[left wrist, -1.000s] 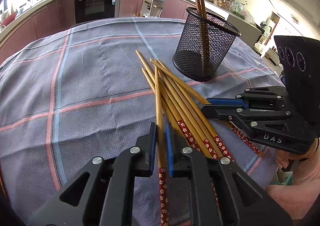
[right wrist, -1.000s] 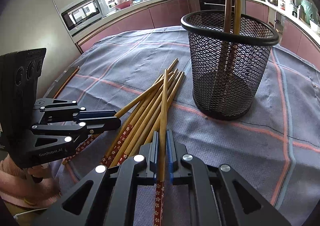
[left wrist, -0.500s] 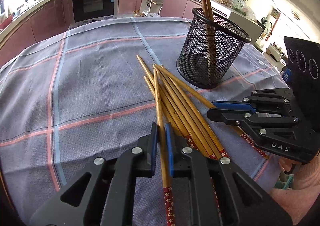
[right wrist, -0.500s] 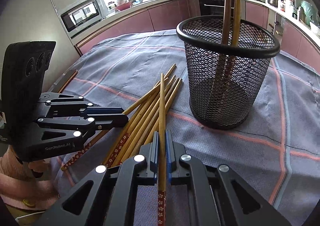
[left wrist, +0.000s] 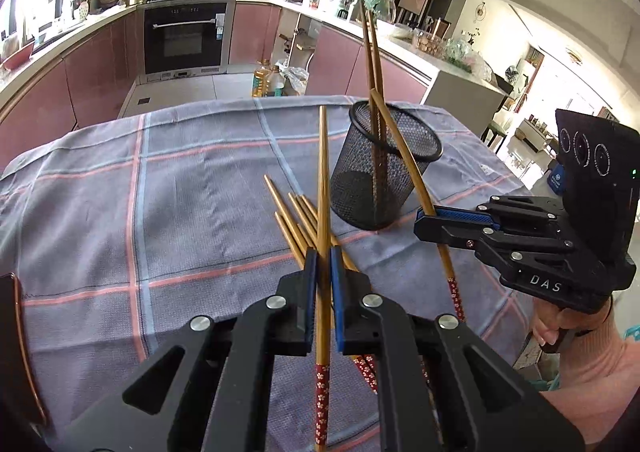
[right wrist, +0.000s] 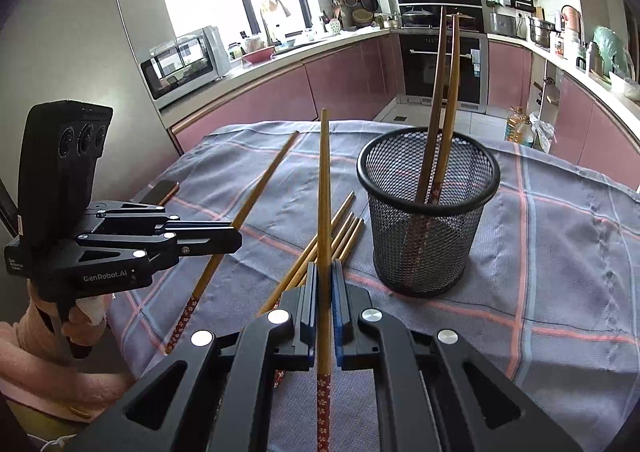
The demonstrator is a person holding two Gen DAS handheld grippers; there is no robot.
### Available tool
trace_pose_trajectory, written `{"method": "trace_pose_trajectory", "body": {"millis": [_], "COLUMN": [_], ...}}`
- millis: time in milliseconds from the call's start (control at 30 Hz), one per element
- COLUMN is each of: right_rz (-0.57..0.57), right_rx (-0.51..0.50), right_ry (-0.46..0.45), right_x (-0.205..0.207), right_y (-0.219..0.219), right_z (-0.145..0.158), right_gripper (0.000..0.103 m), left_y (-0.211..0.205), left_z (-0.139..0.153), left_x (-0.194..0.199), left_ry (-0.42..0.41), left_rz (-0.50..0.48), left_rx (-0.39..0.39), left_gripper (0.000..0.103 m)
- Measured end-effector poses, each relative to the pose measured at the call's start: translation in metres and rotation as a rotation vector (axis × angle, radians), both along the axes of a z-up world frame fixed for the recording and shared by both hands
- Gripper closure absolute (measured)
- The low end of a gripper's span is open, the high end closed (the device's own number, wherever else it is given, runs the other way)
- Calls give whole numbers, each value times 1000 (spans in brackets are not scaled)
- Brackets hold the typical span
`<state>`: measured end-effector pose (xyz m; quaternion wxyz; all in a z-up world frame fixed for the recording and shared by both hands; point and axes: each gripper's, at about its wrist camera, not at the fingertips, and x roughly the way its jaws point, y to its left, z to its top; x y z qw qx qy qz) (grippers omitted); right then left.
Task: Organize utensils
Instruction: 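Raise both chopsticks upright, insert them into the mesh cup, open both grippers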
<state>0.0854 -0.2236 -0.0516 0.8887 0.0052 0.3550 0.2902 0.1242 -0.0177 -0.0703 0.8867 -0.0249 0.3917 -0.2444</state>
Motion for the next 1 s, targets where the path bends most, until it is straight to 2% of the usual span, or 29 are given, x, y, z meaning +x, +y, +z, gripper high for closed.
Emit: {"method": "trace_pose_trajectory", "body": {"millis": [333,433,800,1000], "right_rz": [-40,-53,-112,-144], "right_rx": [58,71,114,130], "right_ry": [-88,-113,-246,-301], "right_x": [-2,1,20,39], "right_y": [-21,-27,-45,-48], "right_z": [35,45,97,113], "right_gripper": [97,97,97,97], "left_y": [9,9,-18,-35], "left_z": [62,76,126,146], "left_x": [-13,-11,12,31], "left_ry": [-125,-153,-260,-299], "left_rz": [-26,-22,-40,-51], "left_rx": [-111,-124,-177,-192], "left_gripper": [95,95,95,95]}}
